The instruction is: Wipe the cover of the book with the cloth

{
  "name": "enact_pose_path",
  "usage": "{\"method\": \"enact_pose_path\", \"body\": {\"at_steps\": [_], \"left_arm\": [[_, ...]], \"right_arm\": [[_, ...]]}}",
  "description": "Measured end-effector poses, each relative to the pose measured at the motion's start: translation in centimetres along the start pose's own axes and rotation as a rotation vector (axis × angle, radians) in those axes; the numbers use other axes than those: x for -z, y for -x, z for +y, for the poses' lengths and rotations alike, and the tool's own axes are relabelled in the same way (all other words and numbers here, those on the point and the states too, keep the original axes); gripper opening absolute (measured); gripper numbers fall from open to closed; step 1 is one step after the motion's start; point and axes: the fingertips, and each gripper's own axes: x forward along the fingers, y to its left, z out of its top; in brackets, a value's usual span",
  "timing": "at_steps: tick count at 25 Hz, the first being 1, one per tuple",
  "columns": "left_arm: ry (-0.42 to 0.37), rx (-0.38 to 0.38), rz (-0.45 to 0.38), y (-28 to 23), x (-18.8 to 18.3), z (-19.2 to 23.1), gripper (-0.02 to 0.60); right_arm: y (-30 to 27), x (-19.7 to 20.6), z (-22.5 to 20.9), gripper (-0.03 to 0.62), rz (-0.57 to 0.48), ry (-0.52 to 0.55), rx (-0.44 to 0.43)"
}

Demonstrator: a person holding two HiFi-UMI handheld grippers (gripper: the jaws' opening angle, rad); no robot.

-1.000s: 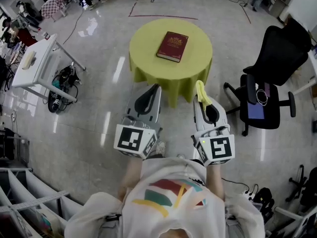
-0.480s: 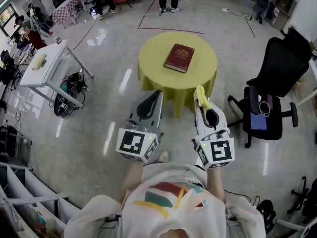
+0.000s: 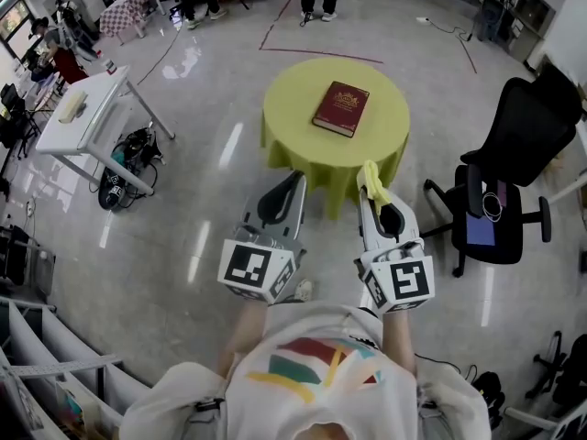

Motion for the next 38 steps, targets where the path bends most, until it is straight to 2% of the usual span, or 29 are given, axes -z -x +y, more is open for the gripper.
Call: {"method": "enact_pose_path", "body": {"at_steps": [5,10,14,17,21,24,28,32,35,38], "left_arm": [[0.030,-0.007,-0.006,-0.4,0.7,2.9,0.018],[0.080,-0.026,-0.026,-0.7,1.3,6.7,0.018],[0.135,-0.008,-0.021,-1.4,2.5,8.3,0.018],[0.146,0.016,-0.013,-3.1,3.1,8.7,0.018],[0.113,0.066,-0.017,-6.1,2.5,8.1,0.018],[0.086,0.084,0.015,-8.4,3.0,7.8,0.018],[0.038,0.072,0.036,-12.3,3.2,9.1,0.018],[-0.005,0.025,0.082,-18.0,4.8,11.1,0.018],[0.003,0.002,0.105,-22.7,5.7,12.2,0.018],[0.004,-0.014,0.112,-27.1,5.7,12.7,0.018]], "right_arm": [[-2.3,1.0,-0.1,0.031,0.040,-0.024,0.034],[-4.1,1.0,1.0,0.031,0.054,0.033,0.051],[-3.9,2.2,1.2,0.031,0.091,0.060,0.097],[-3.5,2.9,0.5,0.031,0.109,0.059,0.134],[-3.7,3.4,-3.0,0.031,0.103,0.015,0.221],[-5.0,4.2,-5.6,0.031,0.108,-0.023,0.260],[-8.5,5.0,-8.8,0.031,0.083,-0.051,0.250],[-12.2,7.0,-13.2,0.031,0.113,-0.092,0.242],[-15.2,8.0,-17.0,0.031,0.155,-0.101,0.228],[-18.8,7.3,-20.8,0.031,0.157,-0.096,0.195]]}}
